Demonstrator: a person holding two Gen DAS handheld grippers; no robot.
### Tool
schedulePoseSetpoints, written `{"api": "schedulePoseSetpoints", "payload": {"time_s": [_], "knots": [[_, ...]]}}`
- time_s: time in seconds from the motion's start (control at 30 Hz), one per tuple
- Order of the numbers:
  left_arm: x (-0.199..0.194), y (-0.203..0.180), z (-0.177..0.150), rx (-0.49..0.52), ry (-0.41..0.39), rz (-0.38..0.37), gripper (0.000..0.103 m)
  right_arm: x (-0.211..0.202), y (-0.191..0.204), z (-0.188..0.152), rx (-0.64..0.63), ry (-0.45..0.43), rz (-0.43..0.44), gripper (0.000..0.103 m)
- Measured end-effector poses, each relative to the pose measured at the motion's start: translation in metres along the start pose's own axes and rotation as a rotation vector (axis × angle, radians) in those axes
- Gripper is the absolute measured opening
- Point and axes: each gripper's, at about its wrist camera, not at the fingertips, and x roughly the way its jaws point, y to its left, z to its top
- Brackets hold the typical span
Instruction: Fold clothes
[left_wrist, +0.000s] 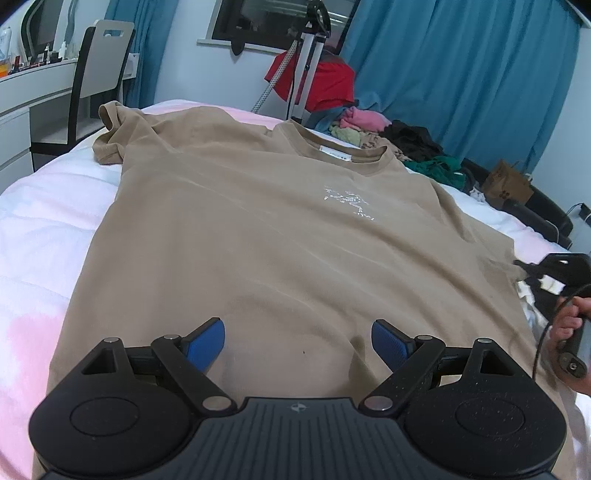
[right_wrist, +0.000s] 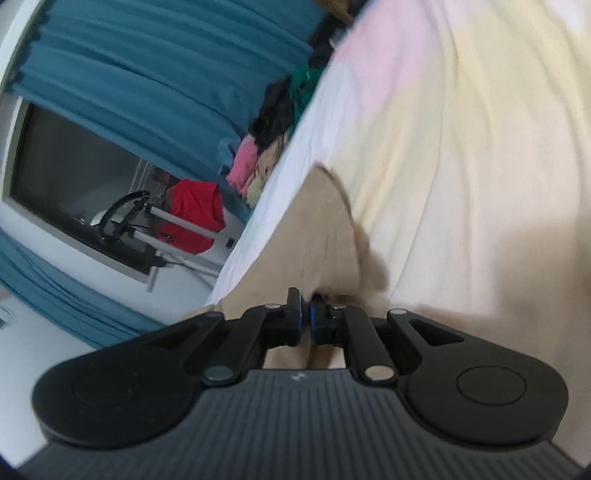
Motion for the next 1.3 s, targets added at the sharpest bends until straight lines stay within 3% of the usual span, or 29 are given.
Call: {"api": "schedulePoseSetpoints", "payload": {"time_s": [0.07,0.13,0.37,0.53,0.6,0.67,0.7,0.83,1.03,1.17,1.3], "knots": [[-0.001,0.0,0.0,-0.006,0.001,-0.003,0.088,0.007,0.003,-0.005,-0.018,-0.006,0.016,0.049],[0.0,0.0,0.0,-0.006,0.003,-0.002,0.088,0.013,0.007,-0.01,-0.045,-0.022,0.037,0.063],[0.006,-0.001,0.001,0.015,-0.001,0.012,0.089,0.041,0.012,-0.001,-0.083,-0.112,0.118,0.067],[0.011,-0.001,0.001,0.013,-0.003,0.013,0.09,0.065,0.016,0.005,-0.139,-0.213,0.057,0.066],[0.013,-0.001,0.002,0.011,-0.006,0.012,0.09,0.077,0.027,0.007,-0.208,-0.213,0.011,0.058],[0.014,-0.003,0.004,0.017,-0.004,0.015,0.09,0.084,0.037,0.012,-0.253,-0.21,-0.053,0.011],[0.015,-0.003,0.005,0.021,0.001,0.019,0.09,0.087,0.042,0.014,-0.267,-0.213,-0.096,0.009],[0.01,-0.004,0.01,0.037,0.014,0.046,0.09,0.075,0.076,0.02,-0.446,-0.26,-0.136,0.008],[-0.009,0.005,0.017,0.07,0.018,0.063,0.09,0.041,0.161,0.01,-0.727,-0.339,-0.143,0.008],[-0.018,0.015,0.021,0.1,0.049,0.08,0.091,0.031,0.221,-0.019,-0.872,-0.374,-0.143,0.008],[-0.025,0.037,0.027,0.026,0.067,0.064,0.091,0.04,0.269,-0.07,-1.001,-0.368,-0.121,0.008]]}}
